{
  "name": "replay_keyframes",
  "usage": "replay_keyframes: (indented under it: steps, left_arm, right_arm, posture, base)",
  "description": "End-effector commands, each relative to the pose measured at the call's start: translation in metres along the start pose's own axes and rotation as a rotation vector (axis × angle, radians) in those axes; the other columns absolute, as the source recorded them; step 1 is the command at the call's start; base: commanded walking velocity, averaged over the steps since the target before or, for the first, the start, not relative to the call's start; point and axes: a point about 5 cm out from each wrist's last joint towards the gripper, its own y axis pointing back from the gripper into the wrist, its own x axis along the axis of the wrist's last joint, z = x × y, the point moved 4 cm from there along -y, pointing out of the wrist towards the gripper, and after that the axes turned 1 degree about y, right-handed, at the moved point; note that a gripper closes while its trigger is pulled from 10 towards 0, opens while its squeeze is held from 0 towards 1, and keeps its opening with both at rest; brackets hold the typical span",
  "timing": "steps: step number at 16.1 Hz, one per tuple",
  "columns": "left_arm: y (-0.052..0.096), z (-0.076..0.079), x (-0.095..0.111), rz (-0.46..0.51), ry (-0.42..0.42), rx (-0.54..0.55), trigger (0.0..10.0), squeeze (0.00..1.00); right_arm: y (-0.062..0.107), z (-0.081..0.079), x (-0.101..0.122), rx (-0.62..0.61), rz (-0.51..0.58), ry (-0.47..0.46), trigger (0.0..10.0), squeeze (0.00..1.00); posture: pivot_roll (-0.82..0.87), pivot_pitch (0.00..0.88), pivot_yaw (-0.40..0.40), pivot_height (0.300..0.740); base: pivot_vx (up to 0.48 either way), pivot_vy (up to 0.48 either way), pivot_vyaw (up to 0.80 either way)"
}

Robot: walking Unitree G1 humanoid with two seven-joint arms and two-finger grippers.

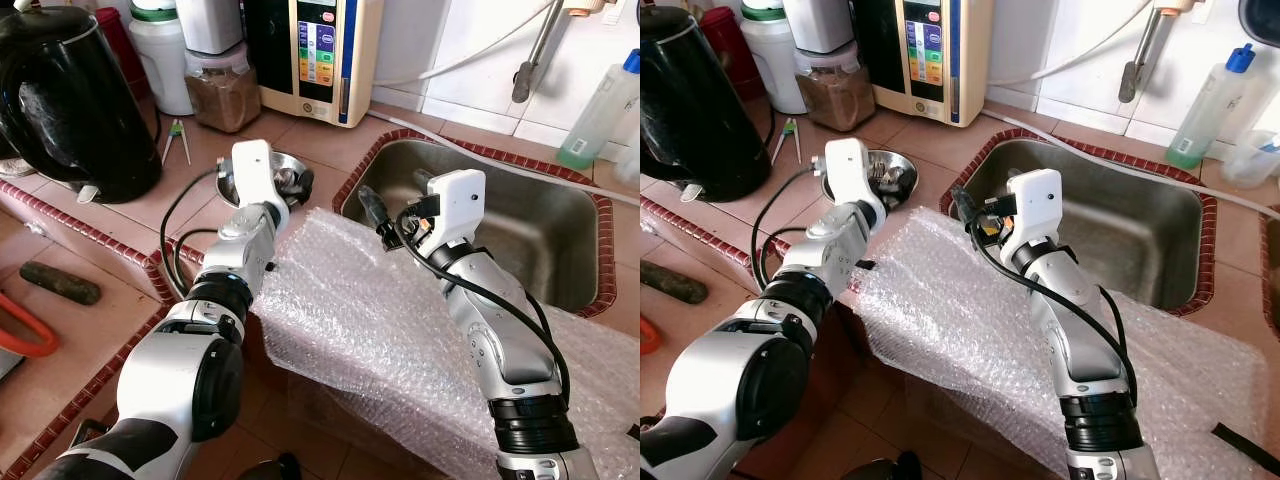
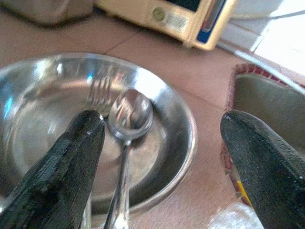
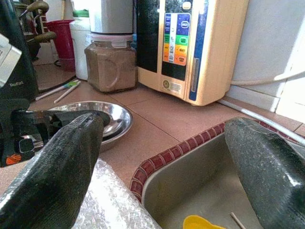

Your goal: Kitchen organization

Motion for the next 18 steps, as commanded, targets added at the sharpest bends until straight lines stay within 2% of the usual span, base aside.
replay_keyframes:
  steps: [1, 2, 4, 8, 10, 13, 18]
  left_arm:
    - [-0.002, 0.007, 0.008, -0.004, 0.02, -0.014, 10.0, 0.93]
    - [-0.002, 0.007, 0.003, -0.03, 0.043, -0.013, 10.0, 0.23]
    - [-0.002, 0.008, 0.001, -0.047, 0.038, -0.026, 10.0, 0.0]
    - [-0.002, 0.007, -0.008, -0.117, 0.006, -0.043, 10.0, 0.0]
    - [-0.001, -0.004, -0.01, -0.137, -0.023, -0.02, 10.0, 0.0]
    - [0.0, -0.013, -0.007, -0.143, -0.031, -0.012, 10.0, 0.0]
    - [0.001, -0.014, -0.008, -0.194, -0.069, -0.062, 10.0, 0.0]
  right_arm:
    - [0.002, -0.001, 0.003, 0.0, 0.009, 0.005, 10.0, 0.0]
    - [0.002, 0.0, 0.003, -0.002, 0.008, 0.004, 10.0, 0.0]
    - [0.001, 0.0, 0.003, -0.002, 0.006, 0.005, 10.0, 0.0]
    - [0.001, -0.001, 0.002, -0.002, 0.003, 0.004, 10.0, 0.0]
    - [0.001, 0.001, 0.001, -0.006, 0.0, 0.003, 10.0, 0.0]
    - [0.001, 0.001, 0.001, -0.006, -0.001, 0.003, 10.0, 0.0]
    - [0.0, 0.003, 0.001, -0.005, -0.004, 0.009, 10.0, 0.0]
  posture:
    - [-0.13, 0.066, 0.054, 0.74]
    - [-0.13, 0.066, 0.054, 0.74]
    - [-0.13, 0.066, 0.054, 0.74]
    - [-0.13, 0.065, 0.056, 0.74]
    - [-0.13, 0.065, 0.055, 0.74]
    - [-0.12, 0.063, 0.052, 0.74]
    - [-0.12, 0.061, 0.048, 0.74]
  base:
    - [0.0, 0.0, 0.0]
    - [0.0, 0.0, 0.0]
    - [0.0, 0.0, 0.0]
    - [0.0, 0.0, 0.0]
    - [0.0, 0.0, 0.0]
    - [0.0, 0.0, 0.0]
    - [0.0, 0.0, 0.0]
